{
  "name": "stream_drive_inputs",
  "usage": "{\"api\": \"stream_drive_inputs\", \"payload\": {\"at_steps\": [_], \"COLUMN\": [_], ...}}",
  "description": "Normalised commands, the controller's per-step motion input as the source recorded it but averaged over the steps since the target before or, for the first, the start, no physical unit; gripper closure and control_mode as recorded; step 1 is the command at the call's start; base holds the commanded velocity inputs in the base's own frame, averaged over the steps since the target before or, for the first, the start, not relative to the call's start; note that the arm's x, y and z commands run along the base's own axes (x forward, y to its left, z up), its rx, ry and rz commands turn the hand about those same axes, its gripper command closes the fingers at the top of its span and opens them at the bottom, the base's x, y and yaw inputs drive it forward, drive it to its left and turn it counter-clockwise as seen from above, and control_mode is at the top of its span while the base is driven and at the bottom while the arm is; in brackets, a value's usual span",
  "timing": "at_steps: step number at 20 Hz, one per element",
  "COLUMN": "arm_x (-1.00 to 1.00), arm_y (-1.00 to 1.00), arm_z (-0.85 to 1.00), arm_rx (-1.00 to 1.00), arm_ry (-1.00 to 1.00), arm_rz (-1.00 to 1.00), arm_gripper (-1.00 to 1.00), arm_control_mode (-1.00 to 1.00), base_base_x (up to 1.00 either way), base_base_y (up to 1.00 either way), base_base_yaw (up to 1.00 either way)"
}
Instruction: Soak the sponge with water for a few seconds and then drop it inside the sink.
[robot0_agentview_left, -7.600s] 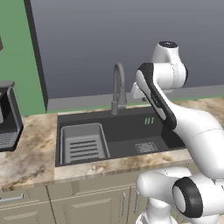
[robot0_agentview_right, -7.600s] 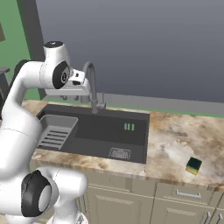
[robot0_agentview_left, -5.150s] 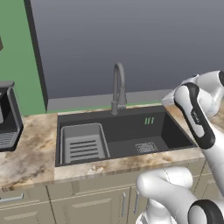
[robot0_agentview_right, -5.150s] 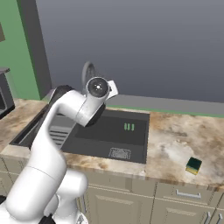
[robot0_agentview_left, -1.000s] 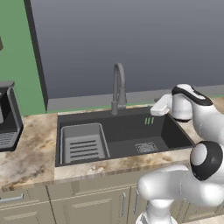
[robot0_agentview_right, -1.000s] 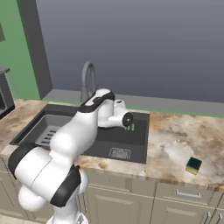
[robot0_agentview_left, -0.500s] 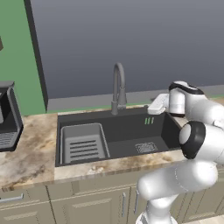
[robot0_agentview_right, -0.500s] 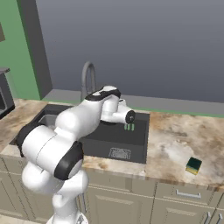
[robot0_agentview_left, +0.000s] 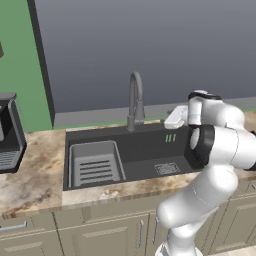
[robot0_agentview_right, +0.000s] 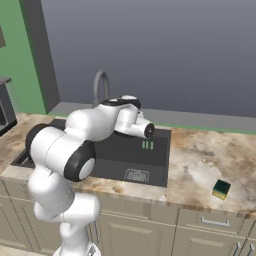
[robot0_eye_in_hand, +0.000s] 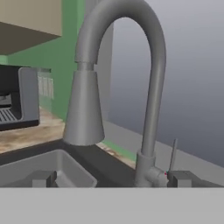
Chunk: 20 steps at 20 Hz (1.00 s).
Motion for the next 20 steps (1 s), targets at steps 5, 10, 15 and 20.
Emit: {"api": "stream_drive_inputs", "payload": {"at_steps": [5,10,15,20], "arm_x": [0.25,0.18,0.07,0.06], "arm_y": [0.14,0.16,0.18,0.15], "arm_z": [0.0,-0.06,-0.18,-0.23], "arm_rx": [0.0,0.0,0.01,0.01], "arm_ry": [0.0,0.0,0.0,-0.04], "arm_rz": [0.03,0.03,0.06,0.06], "arm_gripper": [-1.0,-1.0,-1.0,-1.0], "arm_control_mode": [-1.0,-1.0,-1.0,-1.0], "base_base_x": [0.0,0.0,0.0,0.0], "base_base_y": [0.0,0.0,0.0,0.0], "base_base_yaw": [0.0,0.0,0.0,0.0]}}
